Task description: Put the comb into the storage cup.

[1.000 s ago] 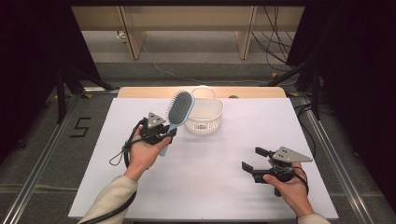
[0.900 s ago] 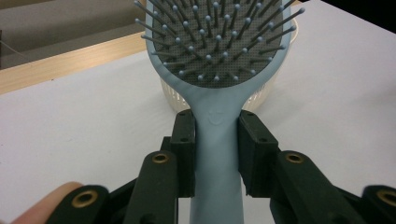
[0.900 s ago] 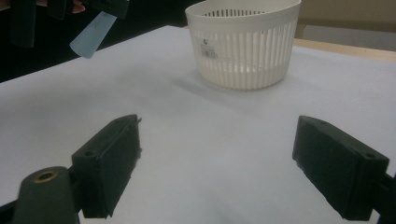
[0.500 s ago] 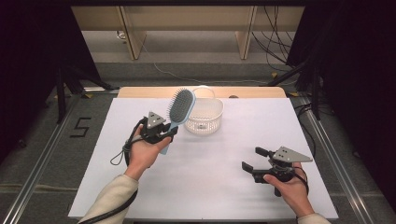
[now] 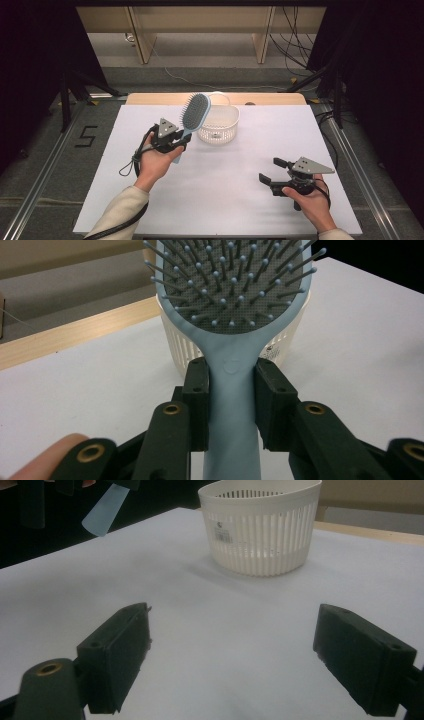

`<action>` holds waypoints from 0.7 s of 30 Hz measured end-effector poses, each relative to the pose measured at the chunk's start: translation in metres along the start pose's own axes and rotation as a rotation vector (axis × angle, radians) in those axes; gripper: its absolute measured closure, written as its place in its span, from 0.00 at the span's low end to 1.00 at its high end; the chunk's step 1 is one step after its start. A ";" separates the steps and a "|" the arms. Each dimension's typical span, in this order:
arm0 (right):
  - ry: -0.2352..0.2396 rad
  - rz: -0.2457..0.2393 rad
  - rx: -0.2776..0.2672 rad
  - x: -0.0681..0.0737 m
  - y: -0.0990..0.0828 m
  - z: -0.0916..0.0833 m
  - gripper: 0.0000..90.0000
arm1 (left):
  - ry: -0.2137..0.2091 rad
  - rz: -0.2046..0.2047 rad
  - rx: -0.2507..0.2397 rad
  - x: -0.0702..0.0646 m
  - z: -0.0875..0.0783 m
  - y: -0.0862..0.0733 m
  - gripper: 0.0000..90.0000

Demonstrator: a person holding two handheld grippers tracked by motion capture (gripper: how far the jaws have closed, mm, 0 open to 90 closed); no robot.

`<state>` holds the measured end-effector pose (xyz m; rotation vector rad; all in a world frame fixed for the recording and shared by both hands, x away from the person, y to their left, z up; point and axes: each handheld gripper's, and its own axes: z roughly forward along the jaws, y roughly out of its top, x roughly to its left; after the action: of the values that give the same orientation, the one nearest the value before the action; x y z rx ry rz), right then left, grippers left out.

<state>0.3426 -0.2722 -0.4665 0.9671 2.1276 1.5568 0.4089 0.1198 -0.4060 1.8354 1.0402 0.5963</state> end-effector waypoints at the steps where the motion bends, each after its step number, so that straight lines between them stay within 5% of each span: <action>1: 0.000 0.000 0.000 0.000 0.000 0.000 0.18 | 0.001 0.000 -0.002 0.000 0.000 0.000 0.78; 21: 0.001 -0.001 -0.001 0.000 0.000 0.000 0.18 | -0.016 0.008 -0.034 -0.003 0.004 0.004 0.78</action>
<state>0.3426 -0.2723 -0.4666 0.9651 2.1279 1.5577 0.4123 0.1146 -0.4042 1.8126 1.0072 0.5997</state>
